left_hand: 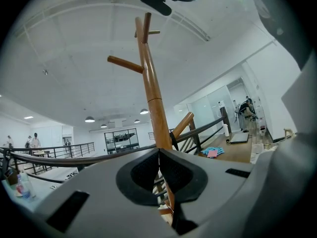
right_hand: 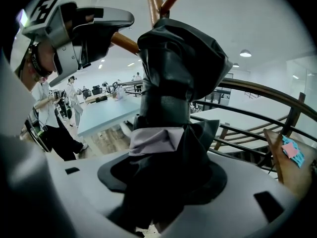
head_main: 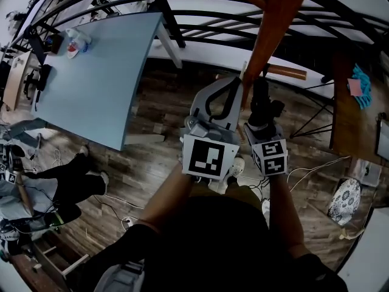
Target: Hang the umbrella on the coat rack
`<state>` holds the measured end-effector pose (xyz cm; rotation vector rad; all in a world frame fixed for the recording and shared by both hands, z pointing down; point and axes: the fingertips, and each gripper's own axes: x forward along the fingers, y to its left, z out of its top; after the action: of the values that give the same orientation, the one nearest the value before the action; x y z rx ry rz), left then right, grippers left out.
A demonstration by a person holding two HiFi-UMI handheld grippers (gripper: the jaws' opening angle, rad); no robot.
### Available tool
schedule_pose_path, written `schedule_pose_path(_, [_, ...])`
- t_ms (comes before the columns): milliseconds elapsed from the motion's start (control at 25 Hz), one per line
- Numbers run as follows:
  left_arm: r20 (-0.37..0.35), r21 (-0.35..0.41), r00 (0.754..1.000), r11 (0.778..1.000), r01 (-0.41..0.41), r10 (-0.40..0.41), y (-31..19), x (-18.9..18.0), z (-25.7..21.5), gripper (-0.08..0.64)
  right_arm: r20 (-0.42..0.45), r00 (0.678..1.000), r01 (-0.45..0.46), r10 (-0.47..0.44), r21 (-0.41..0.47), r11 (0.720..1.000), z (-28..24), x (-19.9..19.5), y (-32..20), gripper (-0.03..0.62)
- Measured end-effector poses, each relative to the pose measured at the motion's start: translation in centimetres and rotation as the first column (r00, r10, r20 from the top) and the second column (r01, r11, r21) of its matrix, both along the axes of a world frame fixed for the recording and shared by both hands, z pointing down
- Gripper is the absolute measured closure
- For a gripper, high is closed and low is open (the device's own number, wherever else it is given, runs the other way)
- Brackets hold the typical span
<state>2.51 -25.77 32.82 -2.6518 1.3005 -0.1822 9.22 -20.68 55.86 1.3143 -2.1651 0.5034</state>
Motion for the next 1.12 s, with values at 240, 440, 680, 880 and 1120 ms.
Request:
schedule_pose_path(240, [0.003, 0.002, 1.0, 1.0, 0.006, -0.006, 0.1, -0.1, 0.1, 0.546, -0.042, 0.998, -0.037, 0.037, 0.018, 0.999, 0.3, 0.6, -0.3, 0.328])
schedule_pose_path(440, [0.013, 0.013, 1.0, 1.0, 0.001, -0.001, 0.2, 0.0, -0.1, 0.546, -0.027, 0.998, -0.05, 0.051, 0.029, 0.998, 0.1, 0.7, -0.5, 0.319])
schedule_pose_path(680, [0.024, 0.009, 1.0, 1.0, 0.005, -0.006, 0.1, 0.0, 0.0, 0.546, 0.009, 0.999, -0.052, 0.052, 0.041, 0.998, -0.2, 0.7, -0.7, 0.309])
schedule_pose_path(880, [0.027, 0.007, 1.0, 1.0, 0.004, -0.005, 0.2, -0.2, 0.1, 0.546, 0.008, 0.997, -0.073, 0.073, 0.052, 0.996, -0.3, 0.9, -0.8, 0.298])
schedule_pose_path(1120, [0.027, 0.008, 1.0, 1.0, 0.008, -0.009, 0.3, -0.4, 0.1, 0.547, 0.005, 0.997, -0.076, 0.076, 0.078, 0.994, -0.8, 1.0, -1.0, 0.291])
